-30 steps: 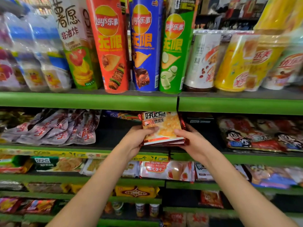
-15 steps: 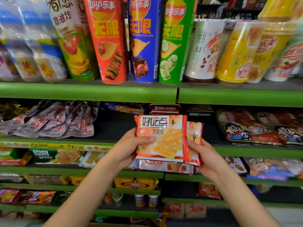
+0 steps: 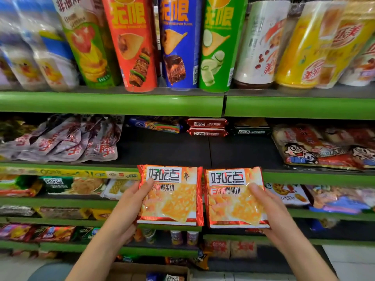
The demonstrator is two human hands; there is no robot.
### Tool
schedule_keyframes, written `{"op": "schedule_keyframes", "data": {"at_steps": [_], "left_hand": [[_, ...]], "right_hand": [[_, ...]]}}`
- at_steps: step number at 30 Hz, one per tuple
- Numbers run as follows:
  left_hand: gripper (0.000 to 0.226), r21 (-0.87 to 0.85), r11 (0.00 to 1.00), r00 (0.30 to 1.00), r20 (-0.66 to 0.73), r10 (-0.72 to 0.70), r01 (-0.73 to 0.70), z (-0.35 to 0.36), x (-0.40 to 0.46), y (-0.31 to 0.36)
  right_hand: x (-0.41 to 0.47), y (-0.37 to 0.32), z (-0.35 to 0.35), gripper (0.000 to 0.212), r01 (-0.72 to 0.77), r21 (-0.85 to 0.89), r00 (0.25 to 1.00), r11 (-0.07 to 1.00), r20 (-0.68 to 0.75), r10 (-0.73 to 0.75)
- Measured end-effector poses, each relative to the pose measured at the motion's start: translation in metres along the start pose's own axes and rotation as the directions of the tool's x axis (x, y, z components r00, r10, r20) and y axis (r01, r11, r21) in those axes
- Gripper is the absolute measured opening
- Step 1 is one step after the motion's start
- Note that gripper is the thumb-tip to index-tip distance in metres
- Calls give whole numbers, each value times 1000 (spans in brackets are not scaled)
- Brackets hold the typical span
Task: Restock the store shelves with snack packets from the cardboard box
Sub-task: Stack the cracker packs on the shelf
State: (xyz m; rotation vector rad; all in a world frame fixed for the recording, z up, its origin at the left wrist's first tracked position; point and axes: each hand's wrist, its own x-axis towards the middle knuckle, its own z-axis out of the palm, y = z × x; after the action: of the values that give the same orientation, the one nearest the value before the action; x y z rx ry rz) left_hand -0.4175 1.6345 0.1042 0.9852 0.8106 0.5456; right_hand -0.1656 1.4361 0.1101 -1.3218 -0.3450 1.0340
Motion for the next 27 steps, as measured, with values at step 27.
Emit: {"op": "schedule_keyframes", "data": {"at_steps": [27], "left_hand": [[55, 78, 997, 999, -33, 24, -21, 7, -2, -12]], "right_hand": [[-7, 4, 2, 49, -30, 7, 998, 1000, -51, 30]]}}
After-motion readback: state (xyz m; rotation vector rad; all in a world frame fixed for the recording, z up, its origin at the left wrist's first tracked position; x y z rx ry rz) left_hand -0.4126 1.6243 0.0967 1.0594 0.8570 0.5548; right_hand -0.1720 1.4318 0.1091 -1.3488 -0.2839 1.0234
